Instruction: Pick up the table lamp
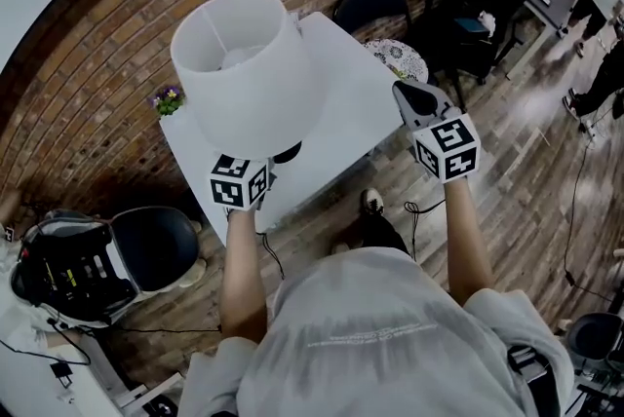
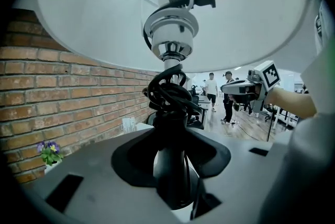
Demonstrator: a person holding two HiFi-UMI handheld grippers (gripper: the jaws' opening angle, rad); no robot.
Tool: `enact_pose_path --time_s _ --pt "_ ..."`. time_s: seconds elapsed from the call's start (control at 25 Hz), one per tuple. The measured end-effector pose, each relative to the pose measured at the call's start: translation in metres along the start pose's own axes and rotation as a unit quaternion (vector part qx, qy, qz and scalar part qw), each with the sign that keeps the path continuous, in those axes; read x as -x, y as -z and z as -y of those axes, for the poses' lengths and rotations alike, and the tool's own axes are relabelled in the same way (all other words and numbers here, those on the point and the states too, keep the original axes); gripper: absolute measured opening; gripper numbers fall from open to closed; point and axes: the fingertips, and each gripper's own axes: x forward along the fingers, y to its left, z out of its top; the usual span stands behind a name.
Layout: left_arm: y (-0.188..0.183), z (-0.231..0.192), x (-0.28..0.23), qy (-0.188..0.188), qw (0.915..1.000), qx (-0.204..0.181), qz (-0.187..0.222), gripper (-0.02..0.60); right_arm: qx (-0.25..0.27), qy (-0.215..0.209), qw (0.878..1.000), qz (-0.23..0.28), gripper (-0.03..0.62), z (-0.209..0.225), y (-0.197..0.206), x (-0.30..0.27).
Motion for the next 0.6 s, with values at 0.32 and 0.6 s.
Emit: enact_pose_path --time_s 0.32,0.6 --pt "-0.002 -0.009 0.023 -0.009 0.9999 0.002 0.006 0.149 0.013 -0.018 1.0 -0.007 0.002 -0.017 -0.003 -0.01" --pt "-0.007 -0.016 0.03 -0.01 0.9999 -0.007 0.003 0.149 0.021 -0.027 0.999 -0.007 0.002 -0.026 -0.008 -0.02"
